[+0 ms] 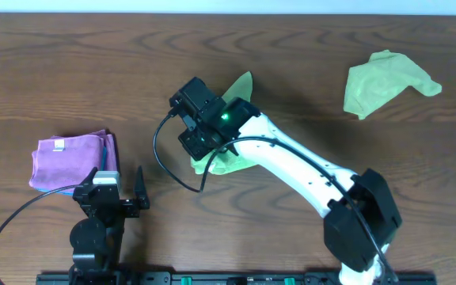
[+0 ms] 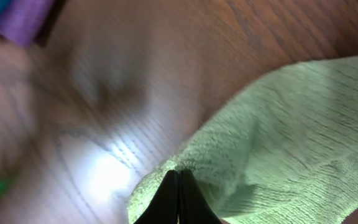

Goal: Fold the cloth
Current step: 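Drag the green cloth toward the table center with the right gripper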

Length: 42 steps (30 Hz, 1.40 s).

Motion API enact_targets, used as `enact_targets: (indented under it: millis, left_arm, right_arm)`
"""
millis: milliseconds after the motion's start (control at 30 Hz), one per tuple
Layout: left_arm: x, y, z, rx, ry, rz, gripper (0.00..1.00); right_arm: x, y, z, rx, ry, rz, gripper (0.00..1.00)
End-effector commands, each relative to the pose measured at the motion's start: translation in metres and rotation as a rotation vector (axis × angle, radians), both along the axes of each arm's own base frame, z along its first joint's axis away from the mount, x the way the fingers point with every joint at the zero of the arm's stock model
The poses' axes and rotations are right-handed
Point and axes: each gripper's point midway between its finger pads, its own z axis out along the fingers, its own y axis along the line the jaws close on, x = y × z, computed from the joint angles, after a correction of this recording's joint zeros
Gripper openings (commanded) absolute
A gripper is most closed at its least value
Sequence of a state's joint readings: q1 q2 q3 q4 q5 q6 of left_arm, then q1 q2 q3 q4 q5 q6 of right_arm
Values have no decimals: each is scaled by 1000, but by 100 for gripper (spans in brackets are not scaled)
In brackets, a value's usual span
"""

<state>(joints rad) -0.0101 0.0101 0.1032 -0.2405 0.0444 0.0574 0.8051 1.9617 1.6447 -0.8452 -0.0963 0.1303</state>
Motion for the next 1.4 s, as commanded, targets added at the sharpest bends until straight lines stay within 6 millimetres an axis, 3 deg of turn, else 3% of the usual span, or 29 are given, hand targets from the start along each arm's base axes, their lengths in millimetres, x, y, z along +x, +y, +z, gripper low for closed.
enact_targets:
  millis: [0, 67, 133, 167, 200, 467, 833, 1100, 1267, 1367]
  left_arm:
    - [0, 3, -14, 20, 31, 10, 95]
    - [0, 3, -14, 20, 31, 10, 95]
    - [0, 3, -14, 20, 31, 10, 95]
    - [0, 3, -14, 20, 31, 10, 95]
    - [0, 3, -14, 20, 31, 10, 95]
    - [0, 3, -14, 20, 31, 9, 95]
    - [1, 3, -9, 20, 10, 10, 95]
    - [1, -24, -1, -48, -21, -135, 95]
    - [3, -32, 16, -111, -88, -168, 95]
    - [0, -41, 10, -250, -42, -194, 95]
  right_arm:
    - [9, -10, -25, -50, 32, -43, 2]
    - [12, -11, -27, -51, 28, -48, 38]
    - [18, -11, -25, -47, 1, -57, 59]
    - [20, -10, -24, -43, -6, -59, 79]
    - [22, -9, -23, -35, -9, -69, 83]
    - [30, -34, -26, 46, 183, -364, 84]
    - [27, -100, -30, 49, 466, -585, 84]
    - [25, -129, -32, 14, 529, -681, 84]
    - [26, -143, -34, -5, 545, -716, 85]
    - [22, -148, -39, -21, 555, -713, 85]
